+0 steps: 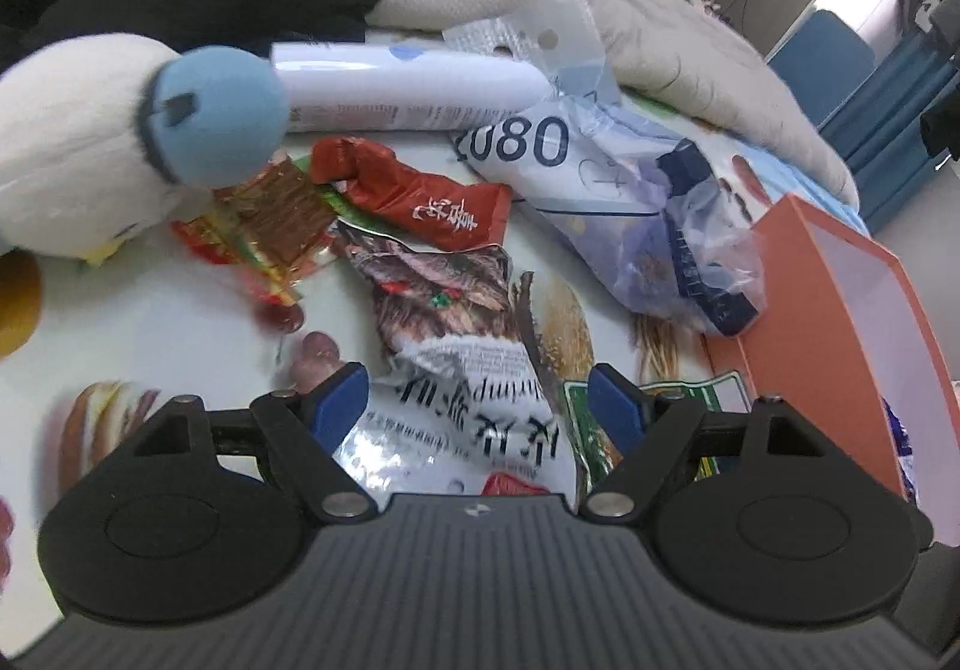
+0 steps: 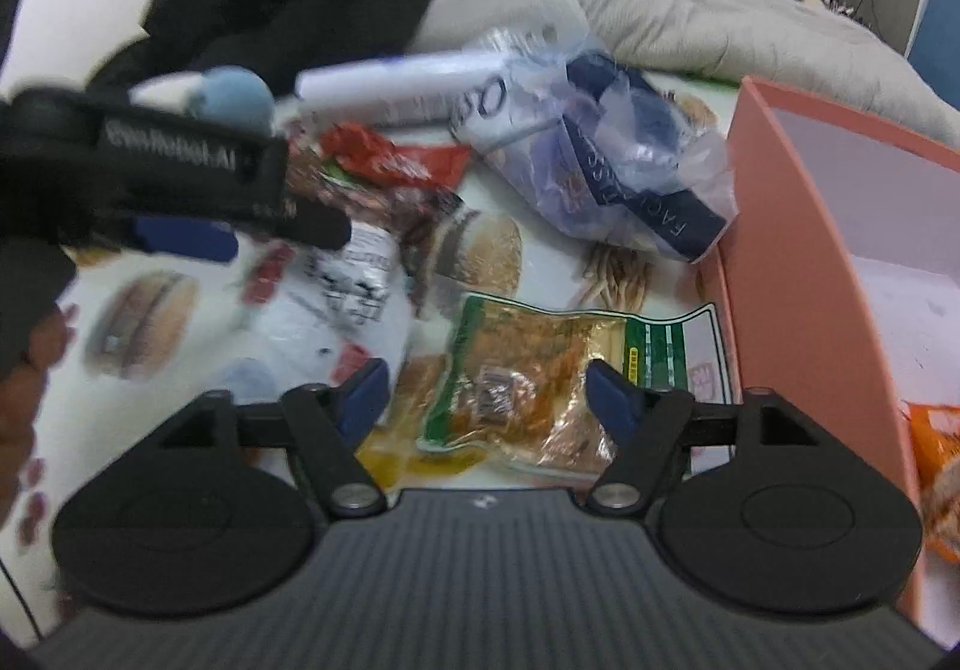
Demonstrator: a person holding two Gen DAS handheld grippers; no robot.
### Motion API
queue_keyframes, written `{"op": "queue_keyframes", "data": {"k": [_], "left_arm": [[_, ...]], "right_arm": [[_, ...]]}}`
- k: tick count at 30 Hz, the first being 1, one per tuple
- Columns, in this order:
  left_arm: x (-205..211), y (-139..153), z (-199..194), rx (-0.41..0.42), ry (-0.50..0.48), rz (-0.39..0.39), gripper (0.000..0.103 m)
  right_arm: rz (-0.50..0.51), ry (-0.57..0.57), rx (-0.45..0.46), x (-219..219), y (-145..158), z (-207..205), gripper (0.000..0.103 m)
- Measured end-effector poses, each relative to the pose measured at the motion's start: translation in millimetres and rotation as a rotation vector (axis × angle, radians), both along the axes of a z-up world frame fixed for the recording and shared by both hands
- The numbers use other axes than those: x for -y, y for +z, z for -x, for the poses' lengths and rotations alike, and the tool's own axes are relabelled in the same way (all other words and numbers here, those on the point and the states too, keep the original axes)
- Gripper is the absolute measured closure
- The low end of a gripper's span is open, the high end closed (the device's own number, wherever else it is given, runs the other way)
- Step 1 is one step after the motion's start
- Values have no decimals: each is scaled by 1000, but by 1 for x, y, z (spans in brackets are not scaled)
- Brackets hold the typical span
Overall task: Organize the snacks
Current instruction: 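Reach the right gripper to the green-striped bag while the left reaches the shrimp-chip bag, then grasp the green-striped bag with the right gripper while the left grasps the shrimp-chip bag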
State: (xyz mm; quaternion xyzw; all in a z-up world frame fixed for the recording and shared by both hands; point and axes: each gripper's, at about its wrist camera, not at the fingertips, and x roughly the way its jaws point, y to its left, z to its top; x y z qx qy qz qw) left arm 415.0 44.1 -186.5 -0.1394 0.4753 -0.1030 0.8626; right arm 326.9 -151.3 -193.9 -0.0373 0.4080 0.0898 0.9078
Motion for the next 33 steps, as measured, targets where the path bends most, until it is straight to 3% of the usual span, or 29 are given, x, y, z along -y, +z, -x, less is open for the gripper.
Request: {"op": "queue_keyframes", "data": {"k": [4, 10, 16, 22, 24, 33], "left_arm": [[10, -8, -14, -19, -6, -93, 13], [10, -21, -23, -42, -1, -87, 13], [18, -27, -25, 3, -7, -79, 18], [20, -31, -14, 48, 13, -96, 32], [18, -31, -8, 62, 13, -76, 34], [12, -20, 54, 87, 18, -117, 37]], "right_arm": [[29, 18, -57, -4, -15, -19, 18], [49, 58, -76, -8, -26, -24, 18], [65, 85, -41, -9, -38, -19, 16], [66, 159, 29, -7, -40, -7, 27], [75, 179, 50, -7, -39, -1, 34], [74, 214, 88, -2, -35, 21, 60]]}}
